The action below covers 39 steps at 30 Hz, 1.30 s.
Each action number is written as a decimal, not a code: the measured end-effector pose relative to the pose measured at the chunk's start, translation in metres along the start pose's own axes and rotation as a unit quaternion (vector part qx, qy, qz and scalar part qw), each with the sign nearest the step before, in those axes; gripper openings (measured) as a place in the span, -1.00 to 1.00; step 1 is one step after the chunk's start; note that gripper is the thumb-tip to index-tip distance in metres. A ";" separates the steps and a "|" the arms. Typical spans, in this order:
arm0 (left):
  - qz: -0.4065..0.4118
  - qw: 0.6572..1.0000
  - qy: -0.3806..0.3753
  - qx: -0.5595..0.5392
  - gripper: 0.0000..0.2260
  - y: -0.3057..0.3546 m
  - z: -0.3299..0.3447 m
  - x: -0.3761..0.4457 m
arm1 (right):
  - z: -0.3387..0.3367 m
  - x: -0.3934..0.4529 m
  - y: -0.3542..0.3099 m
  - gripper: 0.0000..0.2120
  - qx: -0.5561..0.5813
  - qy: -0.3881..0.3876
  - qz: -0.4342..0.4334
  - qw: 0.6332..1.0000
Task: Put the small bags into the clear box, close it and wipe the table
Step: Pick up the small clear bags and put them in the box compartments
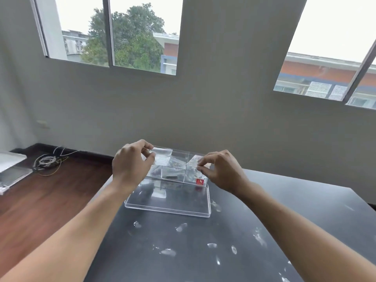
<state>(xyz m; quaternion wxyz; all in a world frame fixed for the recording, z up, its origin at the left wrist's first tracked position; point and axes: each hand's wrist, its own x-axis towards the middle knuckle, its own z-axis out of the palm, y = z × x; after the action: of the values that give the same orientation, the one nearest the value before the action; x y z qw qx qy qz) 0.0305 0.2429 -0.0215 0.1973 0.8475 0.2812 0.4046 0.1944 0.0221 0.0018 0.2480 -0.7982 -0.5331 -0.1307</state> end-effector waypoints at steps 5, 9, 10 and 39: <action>0.053 0.998 0.028 -0.010 -0.88 -0.007 0.013 -0.001 | 0.002 0.001 0.010 -0.84 -0.008 -0.067 -0.013 0.998; 0.124 0.992 0.030 -0.027 -0.90 -0.002 0.010 0.002 | 0.004 0.006 0.011 -0.85 0.023 -0.085 -0.015 0.996; 0.150 0.988 0.027 -0.027 -0.93 0.000 0.006 0.002 | 0.005 0.006 0.011 -0.86 0.034 -0.080 -0.008 0.996; 0.178 0.929 -0.235 0.222 -0.24 -0.008 0.002 -0.001 | 0.005 -0.005 -0.004 -0.26 -0.127 -0.097 0.011 0.987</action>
<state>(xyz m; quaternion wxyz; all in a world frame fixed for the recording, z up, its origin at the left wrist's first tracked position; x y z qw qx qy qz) 0.0289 0.2480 -0.0276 -0.0110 0.9765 0.1545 0.1498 0.1886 0.0216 -0.0037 0.0926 -0.8382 -0.5246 -0.1165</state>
